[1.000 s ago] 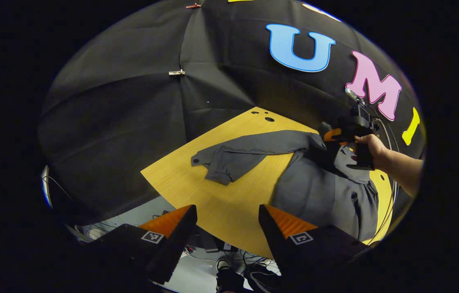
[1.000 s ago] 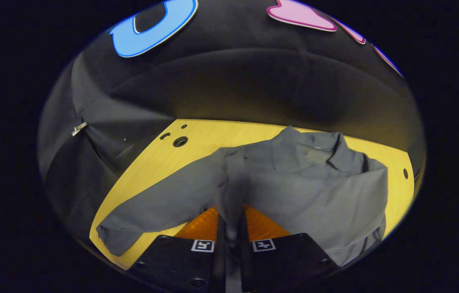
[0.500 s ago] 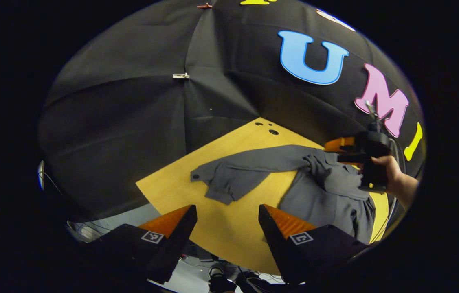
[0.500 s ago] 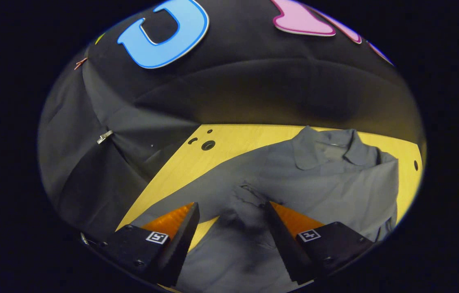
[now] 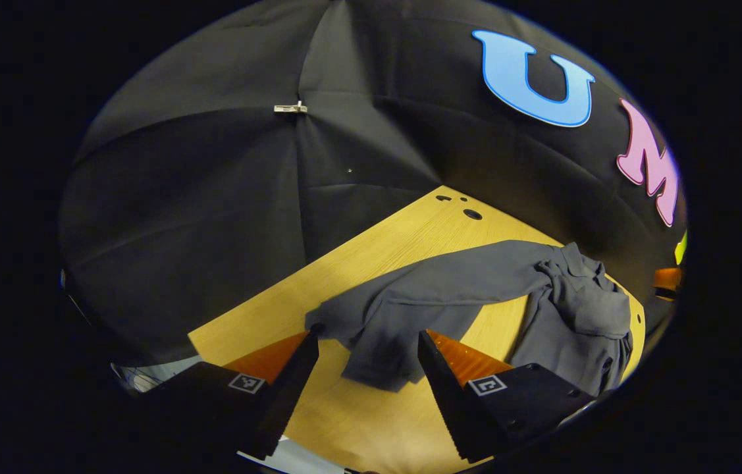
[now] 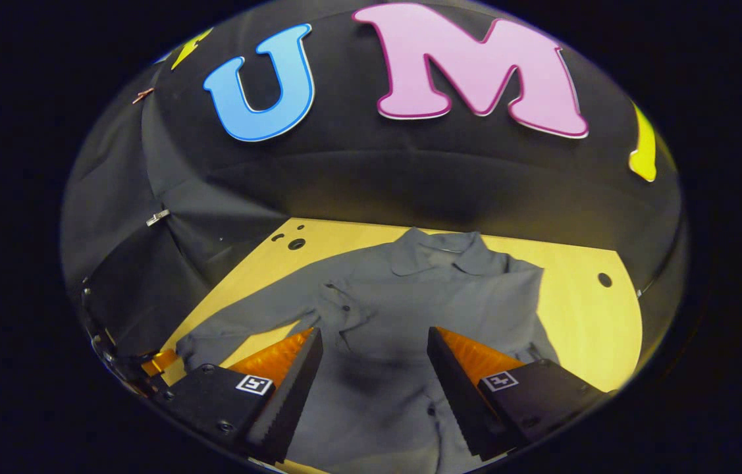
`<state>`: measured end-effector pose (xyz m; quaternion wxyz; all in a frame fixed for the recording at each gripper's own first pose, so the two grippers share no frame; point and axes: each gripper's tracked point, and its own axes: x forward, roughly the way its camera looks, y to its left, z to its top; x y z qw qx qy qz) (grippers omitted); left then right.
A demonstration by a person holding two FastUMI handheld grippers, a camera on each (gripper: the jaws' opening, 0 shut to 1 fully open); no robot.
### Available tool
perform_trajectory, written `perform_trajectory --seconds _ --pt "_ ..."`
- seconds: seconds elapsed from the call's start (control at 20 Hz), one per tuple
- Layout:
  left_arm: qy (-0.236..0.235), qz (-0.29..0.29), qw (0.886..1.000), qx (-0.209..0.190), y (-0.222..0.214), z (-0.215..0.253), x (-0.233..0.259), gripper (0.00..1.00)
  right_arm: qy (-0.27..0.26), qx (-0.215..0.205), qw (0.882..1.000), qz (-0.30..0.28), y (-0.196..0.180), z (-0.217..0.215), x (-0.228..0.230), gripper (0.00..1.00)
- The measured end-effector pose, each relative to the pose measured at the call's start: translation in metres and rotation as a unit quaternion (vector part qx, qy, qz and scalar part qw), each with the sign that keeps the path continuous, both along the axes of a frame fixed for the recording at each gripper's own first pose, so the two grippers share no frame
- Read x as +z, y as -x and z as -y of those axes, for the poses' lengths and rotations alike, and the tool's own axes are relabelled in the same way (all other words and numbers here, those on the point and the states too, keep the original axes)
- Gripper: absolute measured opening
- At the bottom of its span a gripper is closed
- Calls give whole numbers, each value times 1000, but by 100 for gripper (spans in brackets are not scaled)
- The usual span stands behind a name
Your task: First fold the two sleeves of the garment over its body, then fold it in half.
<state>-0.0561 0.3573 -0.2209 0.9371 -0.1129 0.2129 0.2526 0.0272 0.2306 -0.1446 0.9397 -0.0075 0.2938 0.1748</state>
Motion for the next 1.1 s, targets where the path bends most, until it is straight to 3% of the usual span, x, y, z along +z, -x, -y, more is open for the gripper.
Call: perform_trajectory --seconds 0.2,0.25,0.35,0.55,0.7,0.8,0.9,1.05,1.1 --pt "-23 -39 999 -3 -27 -20 -17 96 -5 -27 998 61 35 45 46 99" --pt "-22 -47 999 -5 -32 -21 -22 92 -4 -32 997 67 47 53 53 98" --pt "-24 -66 997 -9 -34 -23 -32 96 6 -45 997 64 65 73 58 99" --pt "-33 -106 994 -21 -37 -24 -52 96 26 -113 987 115 81 123 86 99" --pt "-45 -108 992 -47 -41 -19 -55 95 14 -138 984 111 97 131 86 98" --pt "-47 -112 991 -60 -41 -18 -55 84 14 -163 979 120 100 148 88 99" --pt "-57 -125 987 -87 -45 -5 -57 66 4 -179 977 120 108 152 88 98" --pt "-74 -139 980 -118 -52 4 -56 23 4 -187 976 112 123 166 81 98" --pt "-80 -144 979 -123 -52 5 -56 18 9 -192 975 111 127 172 79 98"
